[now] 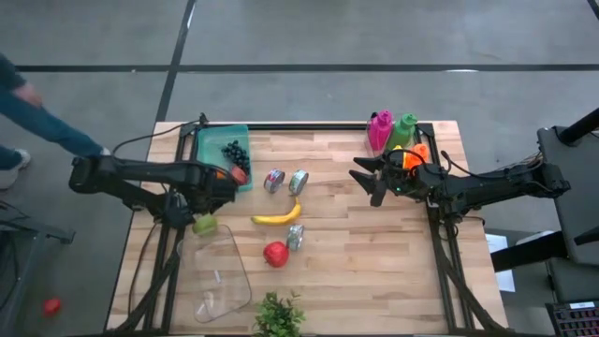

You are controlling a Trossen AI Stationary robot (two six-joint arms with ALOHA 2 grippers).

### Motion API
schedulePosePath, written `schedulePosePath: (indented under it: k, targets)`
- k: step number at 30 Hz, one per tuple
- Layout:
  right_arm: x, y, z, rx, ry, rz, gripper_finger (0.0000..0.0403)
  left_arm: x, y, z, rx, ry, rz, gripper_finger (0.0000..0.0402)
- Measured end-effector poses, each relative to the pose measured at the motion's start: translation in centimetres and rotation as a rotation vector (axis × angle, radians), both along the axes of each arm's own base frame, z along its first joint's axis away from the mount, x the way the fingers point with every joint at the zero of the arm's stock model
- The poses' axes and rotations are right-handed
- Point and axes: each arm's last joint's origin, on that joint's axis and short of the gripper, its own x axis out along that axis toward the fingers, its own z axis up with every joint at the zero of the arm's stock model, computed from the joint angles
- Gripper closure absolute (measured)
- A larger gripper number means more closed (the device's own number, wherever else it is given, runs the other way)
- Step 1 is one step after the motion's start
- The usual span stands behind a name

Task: Pick & Place Food Item
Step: Put the green pear into the green bin

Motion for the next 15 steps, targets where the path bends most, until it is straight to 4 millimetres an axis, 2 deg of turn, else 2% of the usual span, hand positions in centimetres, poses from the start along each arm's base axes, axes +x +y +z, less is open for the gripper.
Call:
schedulePosePath:
  k: [8,11,15]
  targets:
    - [0.0,0.0,0.0,0.0,0.0,0.001,0.0126,-0.3,-0.2,-3.2,-0.034,-0.043,0.011,0.0149]
    - [0.0,0.0,0.0,0.0,0.0,0.0,0.0126,-0.6,-0.2,-3.6,-0.044,-0.072,0.015,0.0139]
    - [0.0,0.0,0.0,0.0,0.0,0.0,0.0126,-1.3,-0.2,-3.5,-0.043,-0.097,0.03,0.0106]
